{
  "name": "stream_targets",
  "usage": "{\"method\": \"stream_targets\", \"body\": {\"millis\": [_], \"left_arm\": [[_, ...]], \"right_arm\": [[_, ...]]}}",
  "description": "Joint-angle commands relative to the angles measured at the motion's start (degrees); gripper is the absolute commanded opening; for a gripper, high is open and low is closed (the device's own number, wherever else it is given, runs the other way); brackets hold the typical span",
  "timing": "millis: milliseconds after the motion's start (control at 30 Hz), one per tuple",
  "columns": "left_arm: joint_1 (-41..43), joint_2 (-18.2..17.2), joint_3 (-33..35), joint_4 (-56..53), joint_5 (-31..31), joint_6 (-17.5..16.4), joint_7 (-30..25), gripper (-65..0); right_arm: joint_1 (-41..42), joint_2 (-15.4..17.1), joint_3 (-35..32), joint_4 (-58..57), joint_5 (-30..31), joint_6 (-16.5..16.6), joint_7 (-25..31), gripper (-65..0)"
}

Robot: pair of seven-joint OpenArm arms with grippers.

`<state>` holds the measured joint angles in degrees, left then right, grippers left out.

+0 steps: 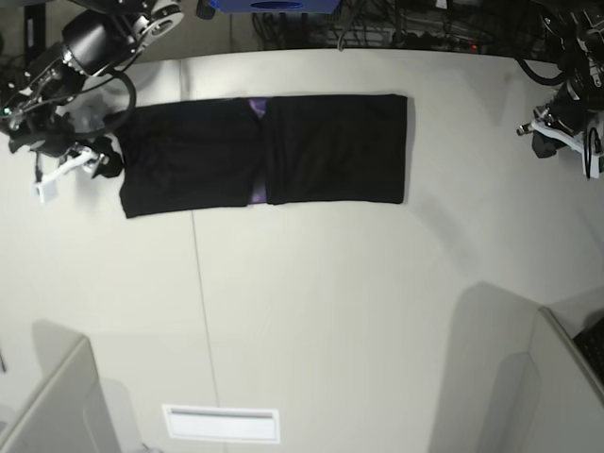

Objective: Fold the T-shirt properly
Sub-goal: 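Release the folded end and raise the left gripper away, then grasp both ends of the shortened strip with both grippers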

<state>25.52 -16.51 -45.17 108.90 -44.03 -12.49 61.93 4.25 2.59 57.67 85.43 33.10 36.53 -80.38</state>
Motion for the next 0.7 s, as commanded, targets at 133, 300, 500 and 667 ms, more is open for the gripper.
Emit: {"method": "stream_targets", "body": {"millis": [133, 300, 500, 667], "left_arm": [[0.4, 0.8, 3.5, -2.6, 10.8, -4.6, -9.0, -65.0], [0.4, 3.4, 8.8, -8.4, 18.1, -8.5, -15.4, -65.0], [0.3, 5.0, 13.6, -10.2, 19.0, -8.5, -18.8, -65.0], [-0.2, 5.3, 18.5, -10.5, 19.0, -8.4, -19.6, -65.0]], "right_arm": [[-0.5, 3.0, 0.0, -6.0, 11.1, -0.1, 0.4, -19.1], [-0.6, 5.5, 0.0, -12.7, 12.6, -0.1, 0.4, -19.1], [-4.5, 5.5, -3.6, -10.7, 16.6, 0.2, 0.4, -19.1], [-6.8, 5.6, -8.4, -10.8, 21.0, -0.2, 0.4, -19.1]]}}
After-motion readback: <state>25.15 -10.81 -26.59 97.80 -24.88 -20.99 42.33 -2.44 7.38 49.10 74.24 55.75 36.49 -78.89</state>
